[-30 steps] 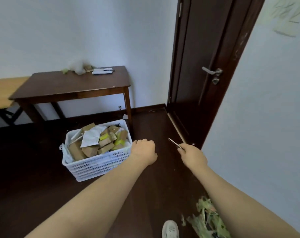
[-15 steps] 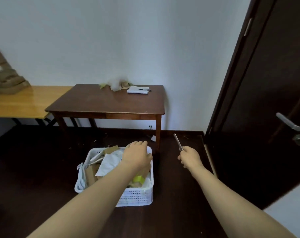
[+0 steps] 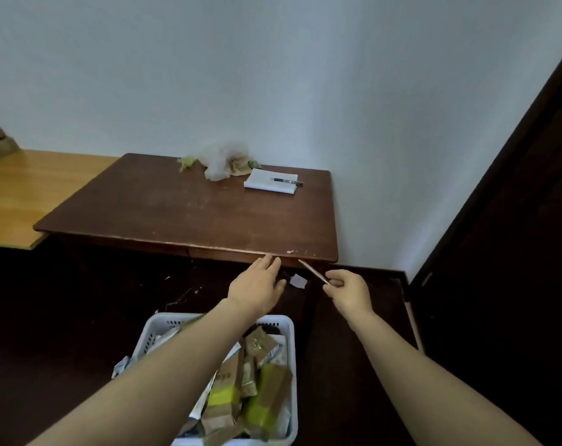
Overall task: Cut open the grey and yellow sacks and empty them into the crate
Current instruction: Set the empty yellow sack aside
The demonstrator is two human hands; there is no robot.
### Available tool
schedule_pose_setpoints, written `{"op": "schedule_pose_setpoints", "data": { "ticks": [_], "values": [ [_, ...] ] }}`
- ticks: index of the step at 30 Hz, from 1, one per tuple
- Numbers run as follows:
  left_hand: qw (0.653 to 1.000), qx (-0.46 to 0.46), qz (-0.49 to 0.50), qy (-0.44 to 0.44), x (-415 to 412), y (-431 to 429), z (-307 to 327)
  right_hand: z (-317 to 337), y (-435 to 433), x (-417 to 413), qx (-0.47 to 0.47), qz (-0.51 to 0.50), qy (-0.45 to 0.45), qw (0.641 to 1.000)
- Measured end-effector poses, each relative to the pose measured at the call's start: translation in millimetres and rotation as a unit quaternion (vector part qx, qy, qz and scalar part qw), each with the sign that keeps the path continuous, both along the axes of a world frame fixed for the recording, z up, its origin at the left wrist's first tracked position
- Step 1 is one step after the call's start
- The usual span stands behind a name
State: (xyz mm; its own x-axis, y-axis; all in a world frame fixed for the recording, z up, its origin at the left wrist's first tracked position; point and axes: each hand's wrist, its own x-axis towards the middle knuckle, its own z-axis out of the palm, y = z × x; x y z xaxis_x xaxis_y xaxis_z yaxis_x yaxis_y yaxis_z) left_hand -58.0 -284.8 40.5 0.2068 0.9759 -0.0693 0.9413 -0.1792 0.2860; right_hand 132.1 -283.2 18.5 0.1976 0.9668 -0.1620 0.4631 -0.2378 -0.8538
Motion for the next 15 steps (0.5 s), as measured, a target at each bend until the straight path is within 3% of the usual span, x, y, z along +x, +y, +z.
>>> {"op": "schedule_pose_setpoints", "data": {
  "ticks": [6, 15],
  "values": [
    [0.999, -0.018, -0.046, -0.018, 20, 100, -21, -27, 98, 4, -0.032, -0.003, -0.036, 0.999],
    [0.992, -0.116, 0.008, 0.042, 54, 245, -89, -86, 263, 15, -0.013, 0.154, -0.049, 0.987]
  ]
}}
